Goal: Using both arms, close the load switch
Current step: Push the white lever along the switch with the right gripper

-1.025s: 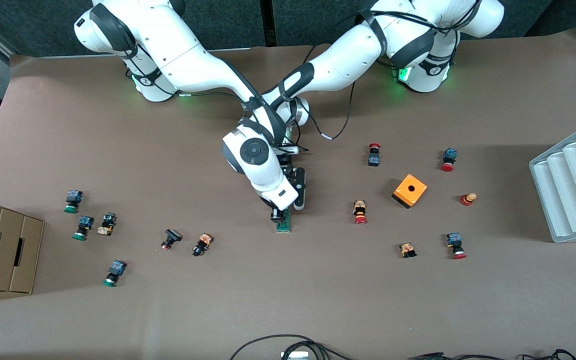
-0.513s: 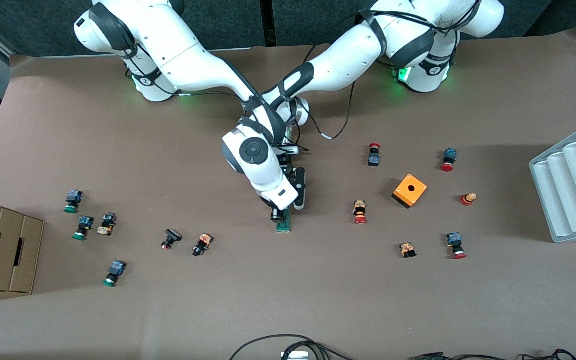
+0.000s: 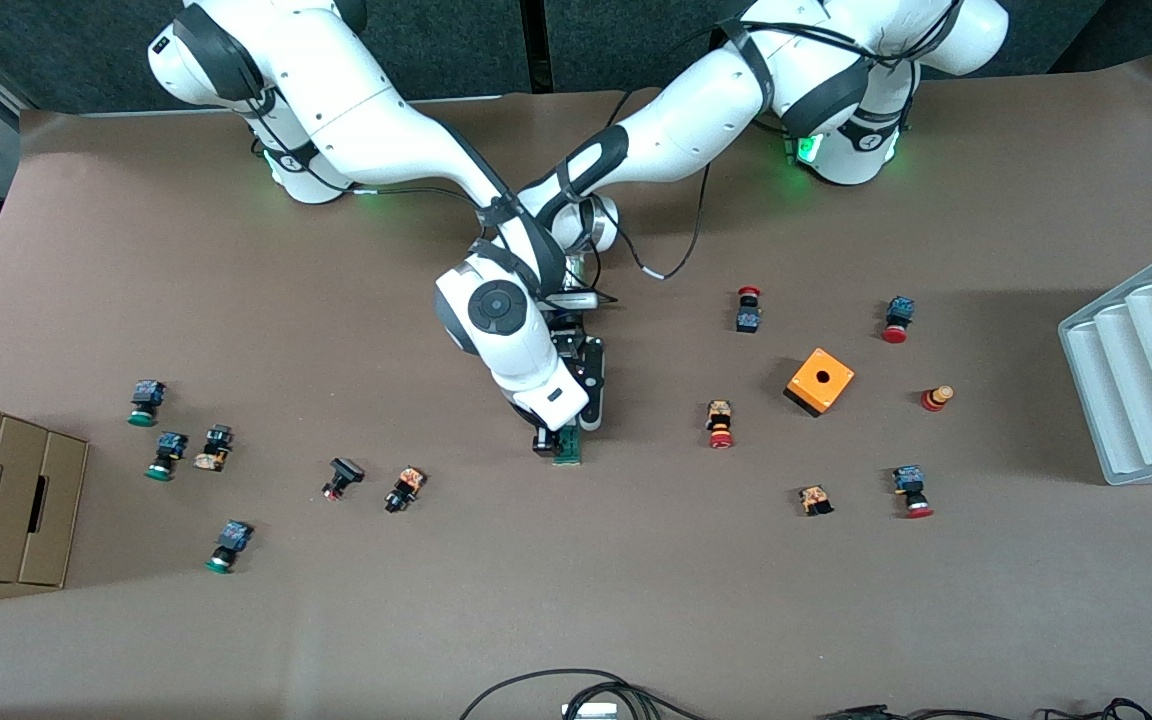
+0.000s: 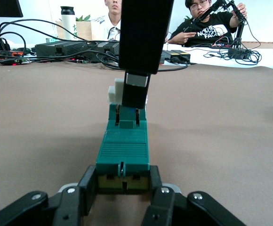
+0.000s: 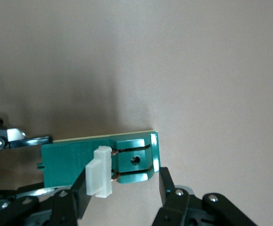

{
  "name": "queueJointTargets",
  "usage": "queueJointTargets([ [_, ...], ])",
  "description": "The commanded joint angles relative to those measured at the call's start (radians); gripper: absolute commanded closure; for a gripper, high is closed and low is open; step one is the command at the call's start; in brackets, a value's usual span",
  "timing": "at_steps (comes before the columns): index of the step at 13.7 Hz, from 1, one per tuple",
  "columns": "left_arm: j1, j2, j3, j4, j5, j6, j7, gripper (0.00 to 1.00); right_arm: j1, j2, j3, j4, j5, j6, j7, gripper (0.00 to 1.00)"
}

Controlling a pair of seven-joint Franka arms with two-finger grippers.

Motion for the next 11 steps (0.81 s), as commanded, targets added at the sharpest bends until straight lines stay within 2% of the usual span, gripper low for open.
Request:
queueJointTargets([
  [1, -0.006, 0.027, 0.018, 0.032, 0.021, 0.014, -0.004, 0.67, -0.005, 0.018, -0.003, 0.031, -0.009, 0.012, -0.017, 0.38],
  [7, -0.006, 0.029, 0.018, 0.032, 0.021, 0.014, -0.004, 0.67, -0.005, 0.018, -0.002, 0.031, -0.009, 0.021, -0.018, 0.42],
  [8, -0.006, 0.027, 0.018, 0.031, 0.021, 0.014, -0.004, 0.67, -0.005, 0.016, -0.002, 0.031, -0.012, 0.023, -0.02, 0.49],
  [11, -0.006, 0.027, 0.018, 0.031, 0.021, 0.014, -0.004, 0.67, -0.004, 0.018, 0.0, 0.031, -0.008, 0.024, -0.009, 0.5],
])
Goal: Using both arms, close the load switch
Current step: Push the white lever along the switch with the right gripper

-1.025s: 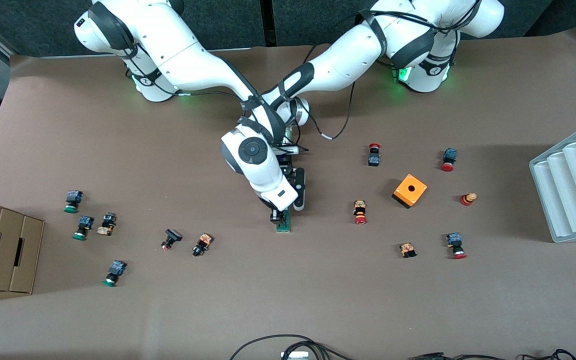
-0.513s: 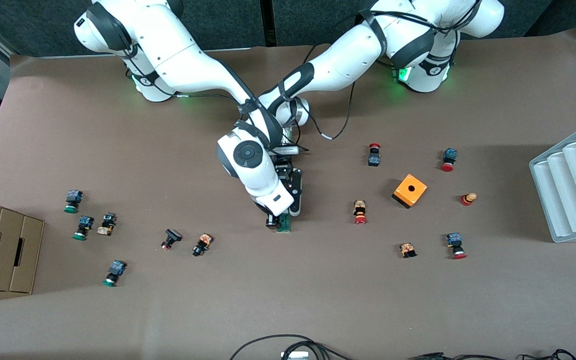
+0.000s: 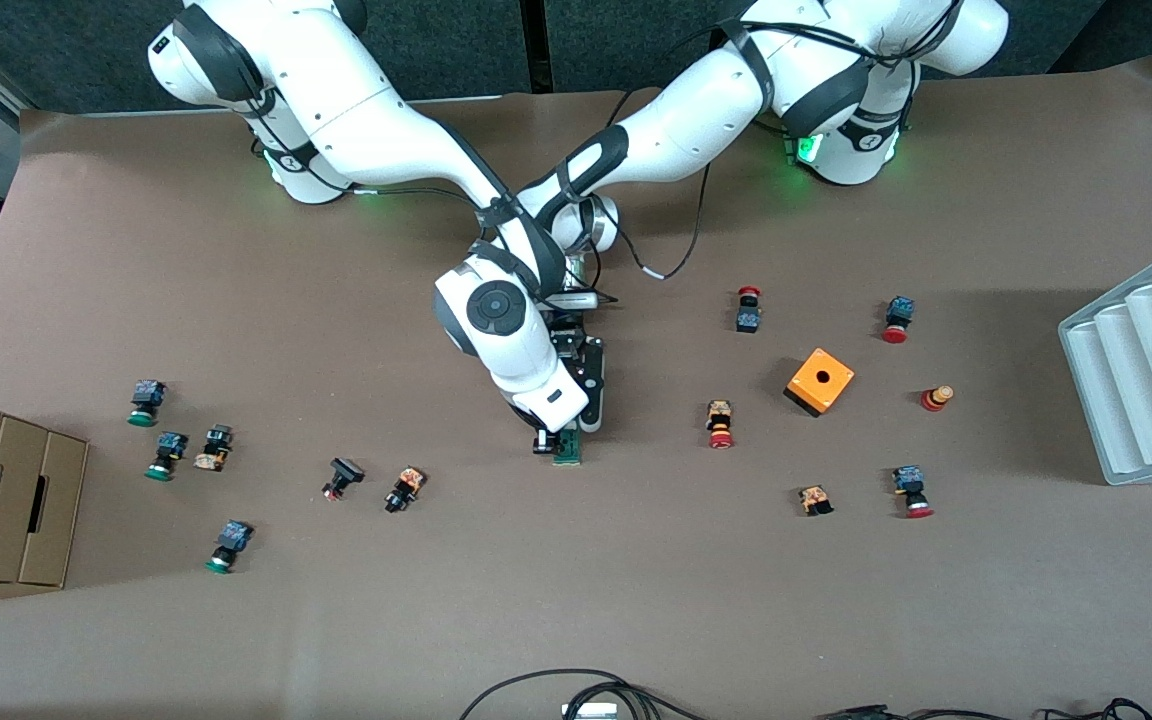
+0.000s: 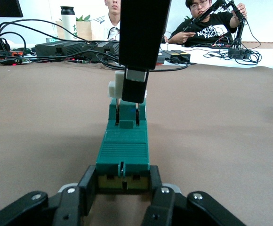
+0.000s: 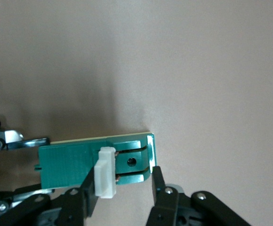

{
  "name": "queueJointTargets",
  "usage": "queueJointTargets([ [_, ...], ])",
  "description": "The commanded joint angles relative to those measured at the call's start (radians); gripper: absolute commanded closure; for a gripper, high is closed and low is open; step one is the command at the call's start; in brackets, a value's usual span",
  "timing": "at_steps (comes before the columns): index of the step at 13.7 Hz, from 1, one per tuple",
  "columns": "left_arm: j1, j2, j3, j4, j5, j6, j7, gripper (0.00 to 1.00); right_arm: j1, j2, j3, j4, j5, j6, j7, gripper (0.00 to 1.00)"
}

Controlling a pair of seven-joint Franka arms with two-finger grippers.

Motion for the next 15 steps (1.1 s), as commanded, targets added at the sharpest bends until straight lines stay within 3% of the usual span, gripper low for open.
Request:
queueJointTargets([
  [1, -0.006, 0.027, 0.018, 0.032, 0.021, 0.014, -0.004, 0.67, -0.005, 0.017, 0.0, 0.025, -0.008, 0.022, -0.004, 0.5],
  [15, -0.004, 0.027, 0.018, 0.032, 0.021, 0.015, -0.002, 0.67, -0.002, 0.023, 0.0, 0.025, -0.003, 0.072, 0.062, 0.54],
])
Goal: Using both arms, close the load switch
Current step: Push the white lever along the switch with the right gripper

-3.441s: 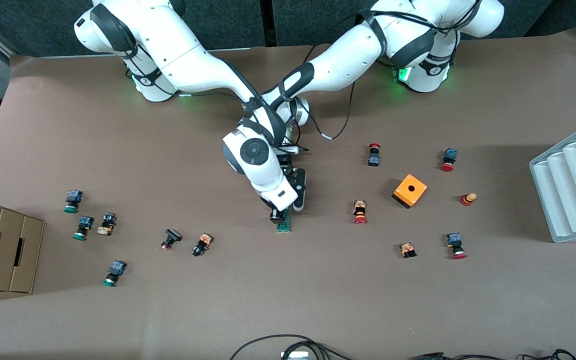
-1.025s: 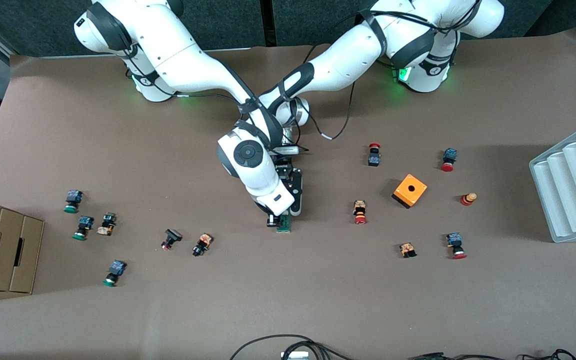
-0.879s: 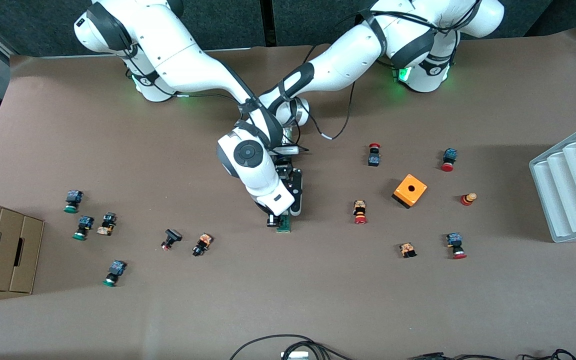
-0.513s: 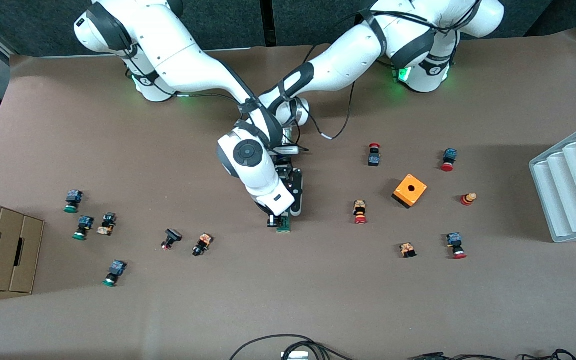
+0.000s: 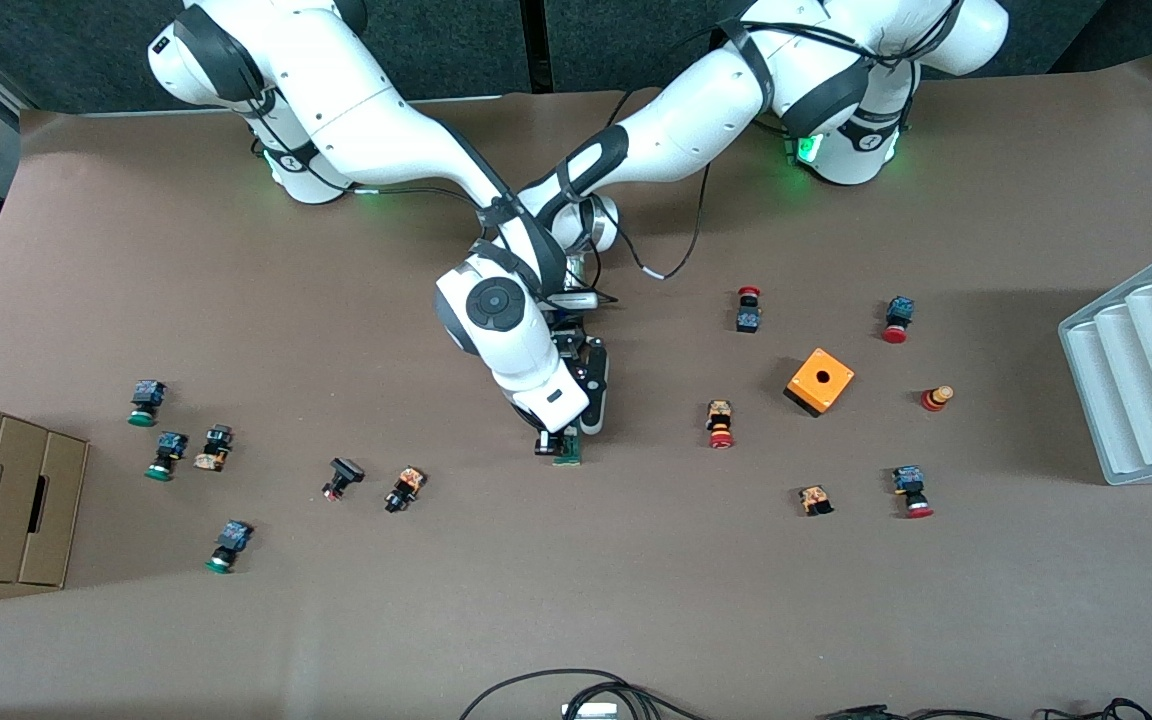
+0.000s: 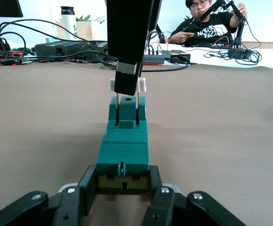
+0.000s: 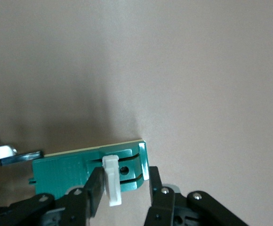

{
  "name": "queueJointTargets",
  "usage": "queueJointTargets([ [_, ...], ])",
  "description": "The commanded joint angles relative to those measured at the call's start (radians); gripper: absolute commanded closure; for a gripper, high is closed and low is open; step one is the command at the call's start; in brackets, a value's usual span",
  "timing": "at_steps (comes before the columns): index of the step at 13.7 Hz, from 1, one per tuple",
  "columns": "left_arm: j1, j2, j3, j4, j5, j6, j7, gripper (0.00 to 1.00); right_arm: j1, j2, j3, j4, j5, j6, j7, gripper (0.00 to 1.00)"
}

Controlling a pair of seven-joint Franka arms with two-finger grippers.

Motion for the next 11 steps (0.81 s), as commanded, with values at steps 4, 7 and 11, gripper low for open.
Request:
queueJointTargets([
  [4, -0.004, 0.027, 0.018, 0.032, 0.021, 0.014, -0.002, 0.67, -0.004, 0.022, -0.002, 0.025, -0.003, 0.035, 0.012, 0.55],
  [7, -0.004, 0.027, 0.018, 0.032, 0.021, 0.015, -0.002, 0.67, -0.004, 0.025, -0.002, 0.029, -0.003, 0.051, 0.014, 0.55],
  [11, -0.004, 0.027, 0.018, 0.032, 0.021, 0.015, -0.002, 0.67, -0.007, 0.029, -0.002, 0.031, -0.003, 0.055, 0.012, 0.55],
])
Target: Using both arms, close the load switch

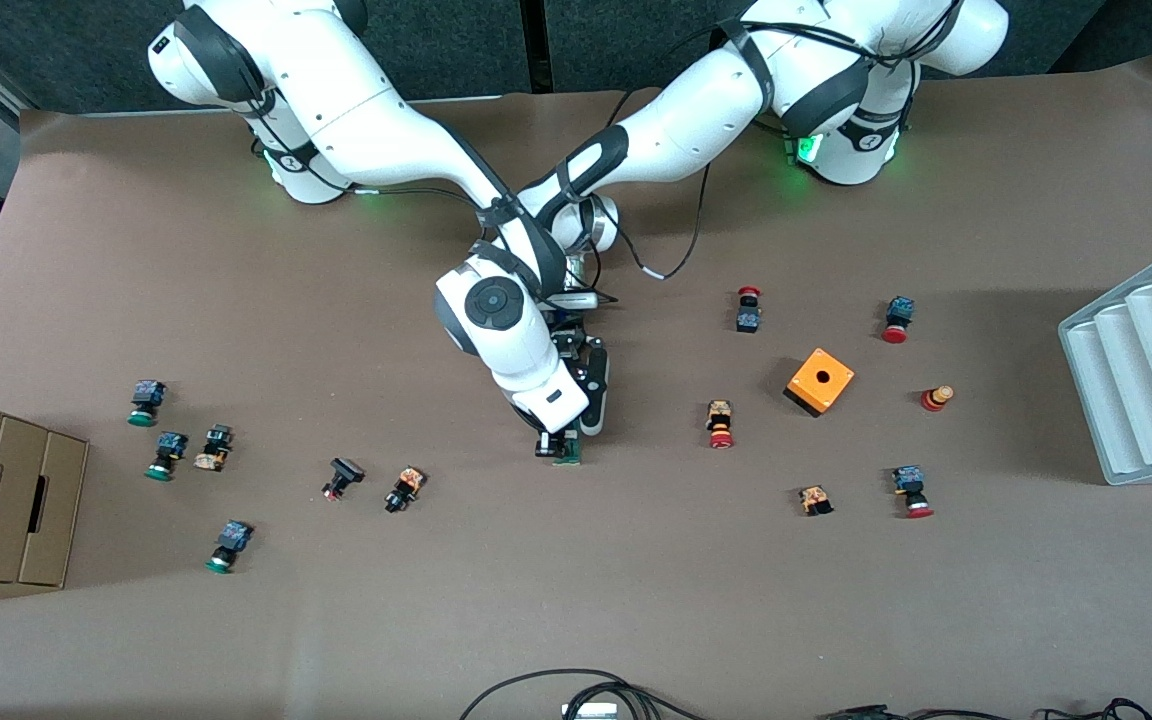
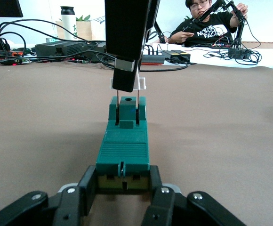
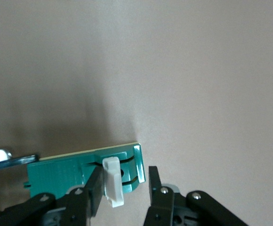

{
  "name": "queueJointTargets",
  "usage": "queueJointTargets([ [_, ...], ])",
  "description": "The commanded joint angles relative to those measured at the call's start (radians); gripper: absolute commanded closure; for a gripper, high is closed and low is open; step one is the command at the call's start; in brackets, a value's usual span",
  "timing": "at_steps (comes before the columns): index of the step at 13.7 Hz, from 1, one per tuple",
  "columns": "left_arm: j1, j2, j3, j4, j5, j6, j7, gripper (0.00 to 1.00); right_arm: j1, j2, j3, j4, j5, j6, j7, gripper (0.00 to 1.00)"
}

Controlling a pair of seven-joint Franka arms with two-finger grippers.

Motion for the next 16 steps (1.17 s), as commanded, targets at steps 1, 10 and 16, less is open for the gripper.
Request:
queueJointTargets([
  [1, -0.004, 0.025, 0.018, 0.032, 0.021, 0.015, -0.002, 0.67, -0.006, 0.029, -0.001, 0.03, -0.005, 0.036, 0.009, 0.55],
  [10, -0.004, 0.025, 0.018, 0.032, 0.021, 0.015, -0.002, 0.67, -0.018, 0.061, -0.001, 0.067, -0.005, 0.044, 0.007, 0.55],
  [16, -0.004, 0.025, 0.018, 0.032, 0.021, 0.015, -0.002, 0.67, -0.02, 0.078, -0.002, 0.084, -0.006, 0.044, 0.007, 0.55],
])
